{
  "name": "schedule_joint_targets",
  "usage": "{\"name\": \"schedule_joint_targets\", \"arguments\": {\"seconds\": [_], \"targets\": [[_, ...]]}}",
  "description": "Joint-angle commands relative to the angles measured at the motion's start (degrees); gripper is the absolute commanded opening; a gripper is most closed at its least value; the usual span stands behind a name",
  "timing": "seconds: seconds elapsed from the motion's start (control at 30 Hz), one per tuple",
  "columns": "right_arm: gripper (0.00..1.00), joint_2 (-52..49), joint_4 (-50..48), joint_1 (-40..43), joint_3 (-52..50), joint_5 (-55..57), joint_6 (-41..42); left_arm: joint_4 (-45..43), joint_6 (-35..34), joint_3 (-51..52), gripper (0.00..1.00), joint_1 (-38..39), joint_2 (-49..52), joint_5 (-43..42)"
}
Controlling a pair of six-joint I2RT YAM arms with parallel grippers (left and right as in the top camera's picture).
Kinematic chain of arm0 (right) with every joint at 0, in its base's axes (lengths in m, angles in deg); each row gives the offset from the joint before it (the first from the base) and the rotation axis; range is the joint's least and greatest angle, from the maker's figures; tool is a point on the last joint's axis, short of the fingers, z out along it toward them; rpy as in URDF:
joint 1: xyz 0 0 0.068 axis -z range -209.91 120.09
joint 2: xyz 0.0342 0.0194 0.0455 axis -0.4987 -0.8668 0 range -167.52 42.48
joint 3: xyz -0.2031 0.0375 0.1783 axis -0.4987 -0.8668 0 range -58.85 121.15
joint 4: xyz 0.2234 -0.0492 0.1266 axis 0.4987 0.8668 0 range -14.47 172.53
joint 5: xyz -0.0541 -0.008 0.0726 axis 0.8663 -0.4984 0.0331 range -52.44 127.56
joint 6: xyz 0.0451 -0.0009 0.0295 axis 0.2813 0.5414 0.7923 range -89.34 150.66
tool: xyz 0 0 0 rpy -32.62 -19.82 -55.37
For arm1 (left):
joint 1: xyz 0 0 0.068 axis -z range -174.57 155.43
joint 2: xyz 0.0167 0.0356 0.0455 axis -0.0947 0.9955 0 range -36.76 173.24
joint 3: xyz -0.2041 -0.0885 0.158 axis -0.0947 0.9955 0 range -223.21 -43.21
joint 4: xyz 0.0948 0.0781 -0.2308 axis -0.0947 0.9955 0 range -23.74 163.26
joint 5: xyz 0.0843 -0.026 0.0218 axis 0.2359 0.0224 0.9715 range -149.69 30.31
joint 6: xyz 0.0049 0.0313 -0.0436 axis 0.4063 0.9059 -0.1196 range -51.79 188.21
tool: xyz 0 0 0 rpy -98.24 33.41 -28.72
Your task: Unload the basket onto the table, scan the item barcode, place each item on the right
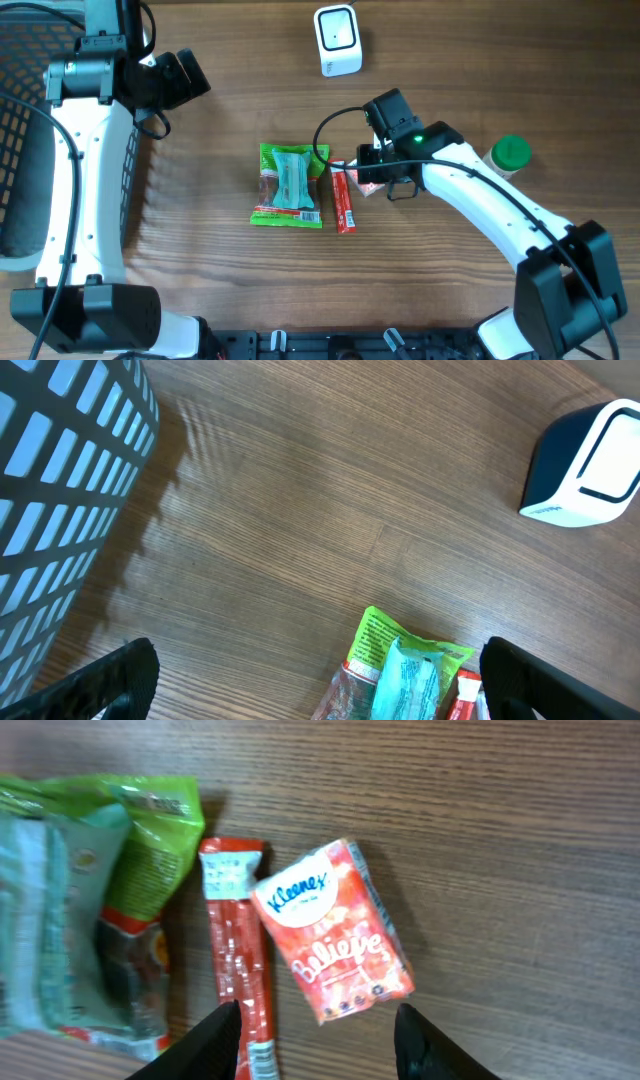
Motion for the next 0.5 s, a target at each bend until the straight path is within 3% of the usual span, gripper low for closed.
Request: {"name": "schedule_joint_targets", "arguments": {"seconds": [0.0,0.2,0.37,0.47], "targets": [[0.5,-1.7,-1.4,-0.3,-0.7,2.4,-3.1,-0.1,0.9,0.1,1.0,-0.2,0.0,0.3],[0.49,-2.6,-4.3,-0.2,-0.7,2.8,-5.6,-0.1,0.9,0.1,1.0,-0.2,0.0,0.4],[0.34,-3.4,-4.3,-0.2,-0.7,-1.0,-8.4,-0.1,0.9,0.1,1.0,-0.2,0.0,0.3],[0.32,-4.3,-4.3,-0.3,-0.7,-2.2,-10.3,-0.1,0.9,0.1,1.0,-0.2,0.0,0.3]]}}
